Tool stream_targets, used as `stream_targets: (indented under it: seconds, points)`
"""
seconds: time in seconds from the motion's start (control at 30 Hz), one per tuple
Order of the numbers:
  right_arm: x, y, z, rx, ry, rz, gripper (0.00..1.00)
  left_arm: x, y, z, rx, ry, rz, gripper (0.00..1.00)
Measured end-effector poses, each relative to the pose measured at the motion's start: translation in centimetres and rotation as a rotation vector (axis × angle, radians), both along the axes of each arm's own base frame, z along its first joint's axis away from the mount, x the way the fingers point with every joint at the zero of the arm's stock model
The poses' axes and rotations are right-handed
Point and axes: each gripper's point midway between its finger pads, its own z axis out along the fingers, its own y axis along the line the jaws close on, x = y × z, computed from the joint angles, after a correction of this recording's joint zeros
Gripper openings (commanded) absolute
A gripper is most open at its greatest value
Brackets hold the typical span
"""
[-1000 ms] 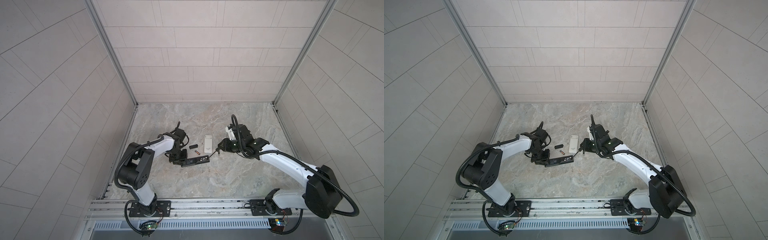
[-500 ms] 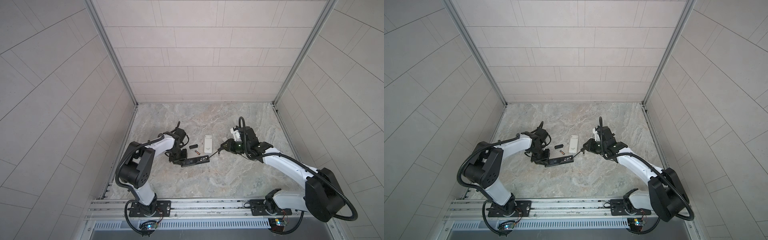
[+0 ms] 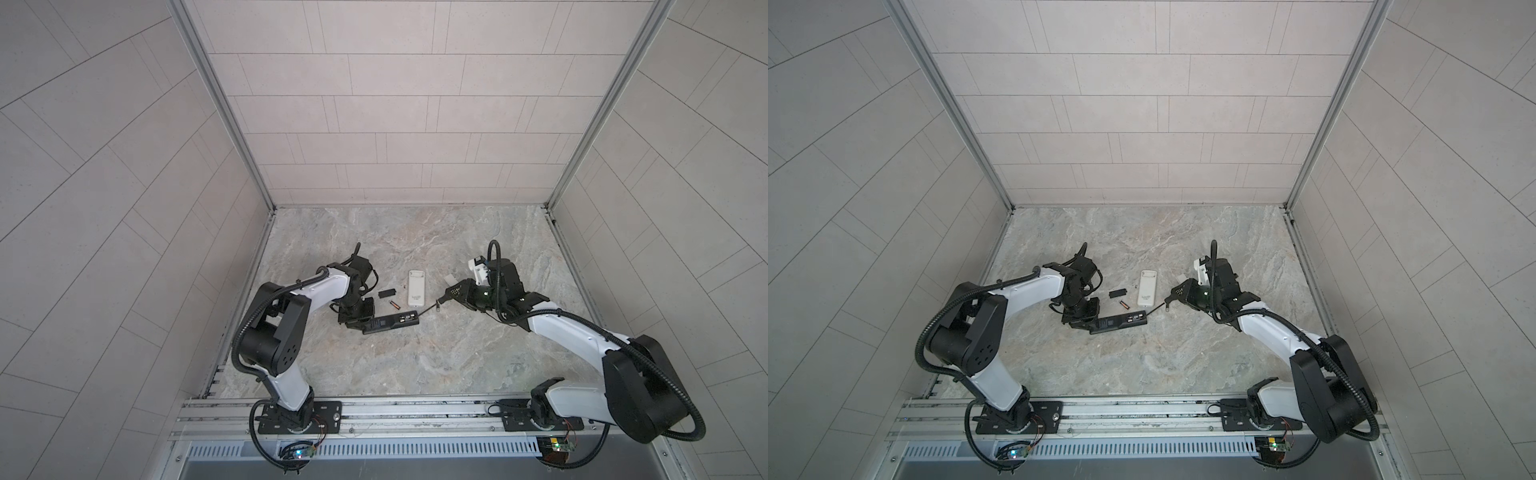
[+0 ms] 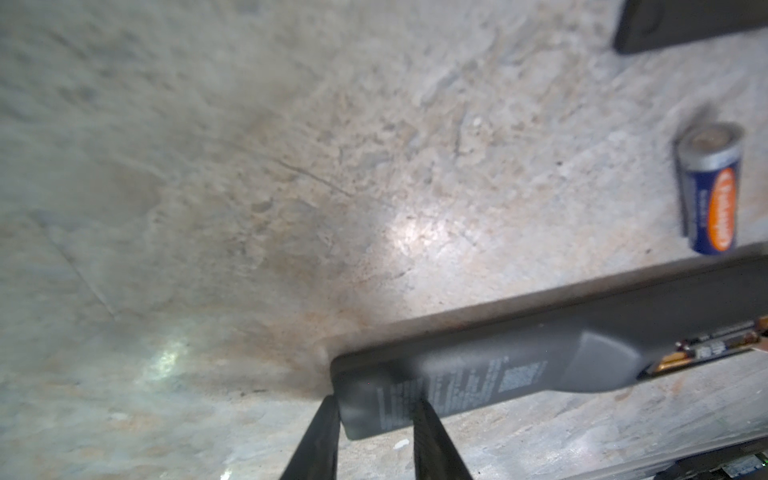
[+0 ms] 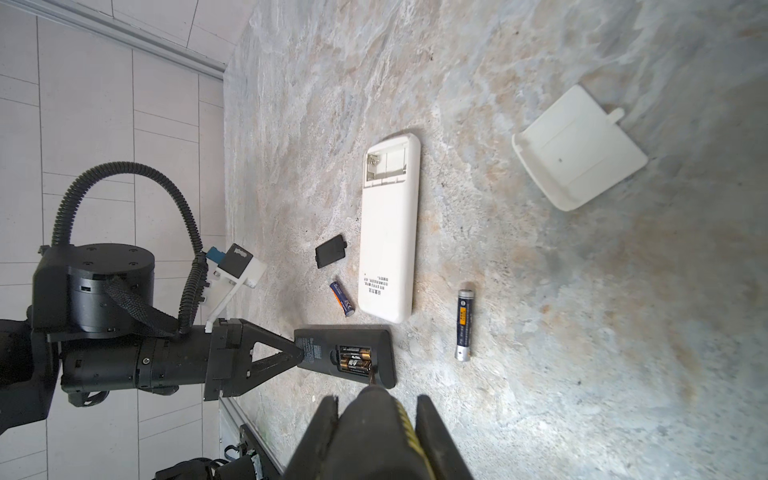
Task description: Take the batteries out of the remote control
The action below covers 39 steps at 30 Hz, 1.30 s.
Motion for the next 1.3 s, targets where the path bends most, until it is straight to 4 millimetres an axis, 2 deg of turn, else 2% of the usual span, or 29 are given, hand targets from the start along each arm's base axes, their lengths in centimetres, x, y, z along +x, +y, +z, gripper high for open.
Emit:
stream_targets:
  seconds: [1.3]
  points:
    - [1.5,-1.4,-2.6,0.124,0.025,-0.087,0.0,0.0,0.0,0.0,0.005,0.007,0.001,0.29]
